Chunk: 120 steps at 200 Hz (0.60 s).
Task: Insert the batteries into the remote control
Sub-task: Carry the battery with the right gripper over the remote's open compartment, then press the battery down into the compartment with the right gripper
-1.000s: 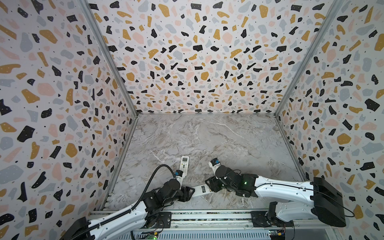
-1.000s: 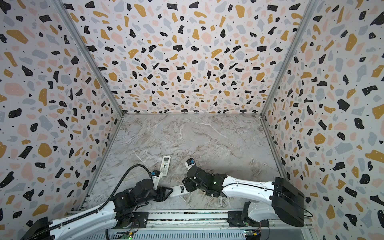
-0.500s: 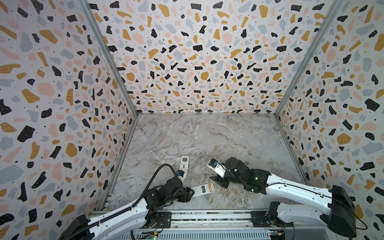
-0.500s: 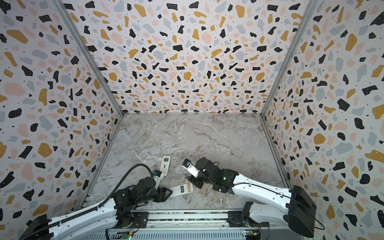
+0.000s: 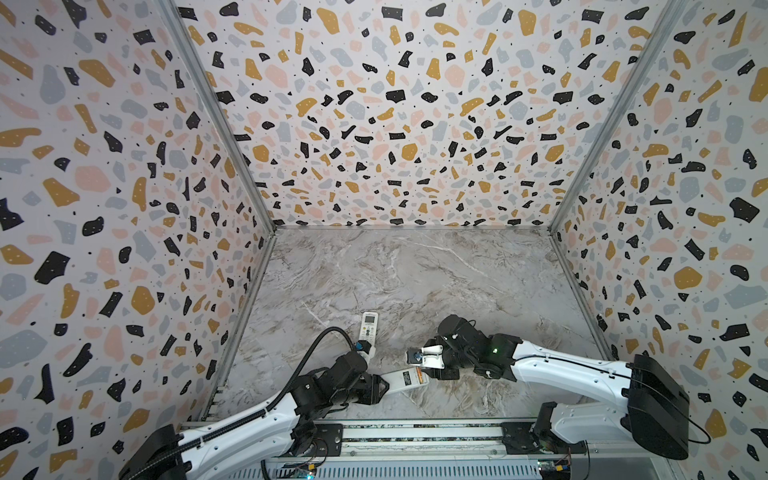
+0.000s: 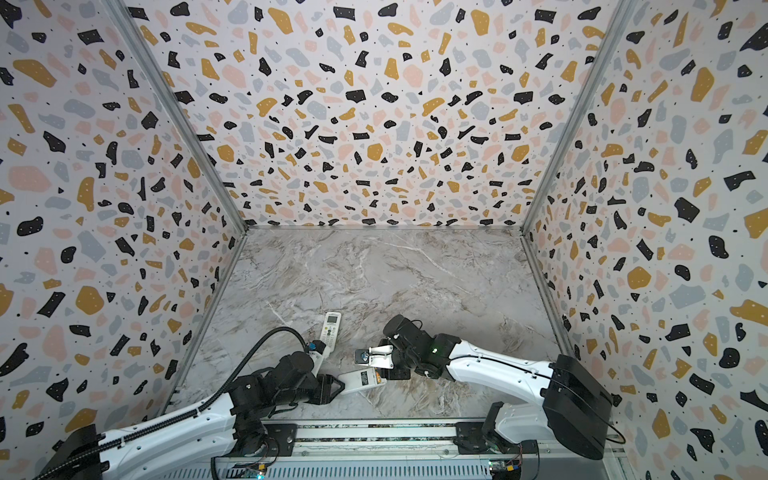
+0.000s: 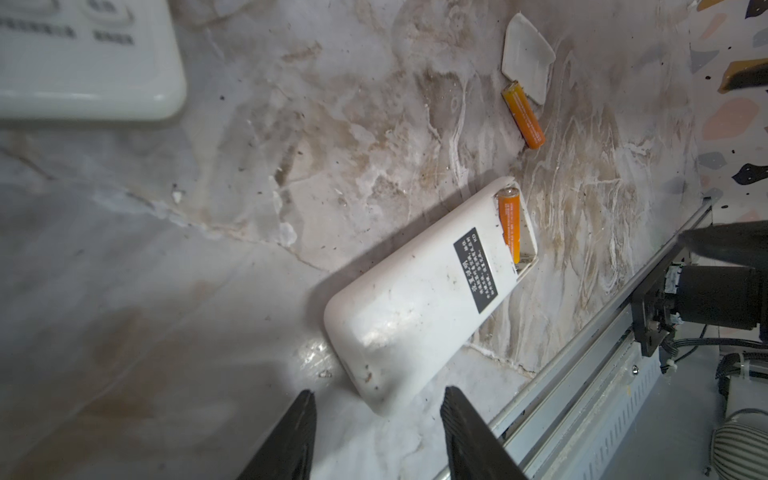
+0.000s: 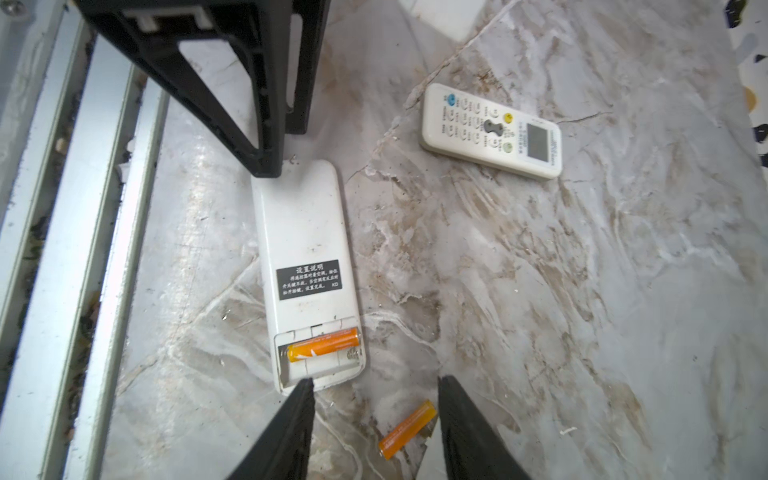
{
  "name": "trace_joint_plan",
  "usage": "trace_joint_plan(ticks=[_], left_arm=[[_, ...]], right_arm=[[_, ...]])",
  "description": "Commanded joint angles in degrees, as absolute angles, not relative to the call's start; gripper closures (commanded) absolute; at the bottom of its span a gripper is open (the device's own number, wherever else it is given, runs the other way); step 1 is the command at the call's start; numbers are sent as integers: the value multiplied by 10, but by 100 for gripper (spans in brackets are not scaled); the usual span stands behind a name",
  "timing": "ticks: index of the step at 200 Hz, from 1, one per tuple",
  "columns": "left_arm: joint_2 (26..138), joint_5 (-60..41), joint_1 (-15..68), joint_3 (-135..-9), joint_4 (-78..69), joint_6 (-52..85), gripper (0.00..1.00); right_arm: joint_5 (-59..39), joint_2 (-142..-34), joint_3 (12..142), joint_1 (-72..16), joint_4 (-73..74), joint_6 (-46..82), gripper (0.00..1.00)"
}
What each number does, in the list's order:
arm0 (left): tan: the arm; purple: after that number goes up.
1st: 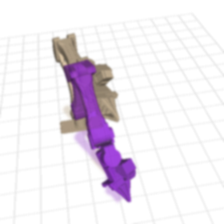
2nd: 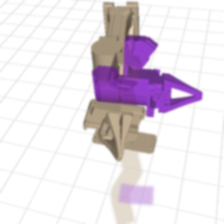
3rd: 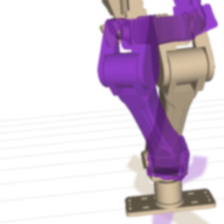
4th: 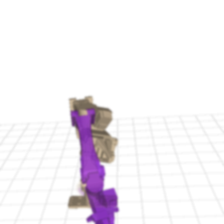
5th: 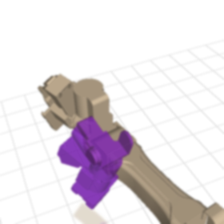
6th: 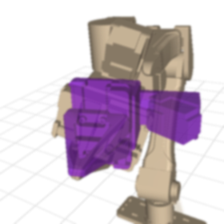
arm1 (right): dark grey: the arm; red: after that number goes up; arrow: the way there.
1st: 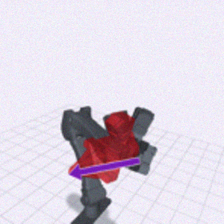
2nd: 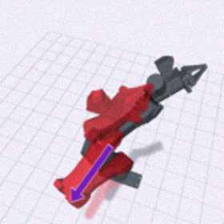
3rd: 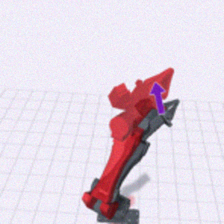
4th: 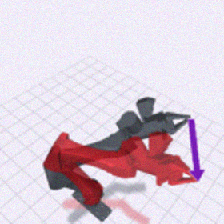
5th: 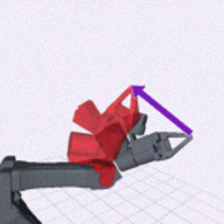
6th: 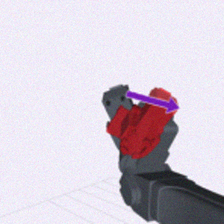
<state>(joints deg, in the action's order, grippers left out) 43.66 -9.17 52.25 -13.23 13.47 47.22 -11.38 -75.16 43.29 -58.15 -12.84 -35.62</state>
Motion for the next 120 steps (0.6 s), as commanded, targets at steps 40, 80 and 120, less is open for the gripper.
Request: trace_joint_plan(ticks=[40, 80, 120], left_arm=[[450, -104, 525, -135, 108, 472, 58], [455, -106, 525, -130, 96, 471, 61], [464, -105, 525, -126, 89, 470, 63]], right_arm=[[-154, -805, 477, -576, -152, -416, 52], [-159, -844, 492, -574, -173, -432, 53], [-164, -857, 490, -567, -164, -435, 54]])
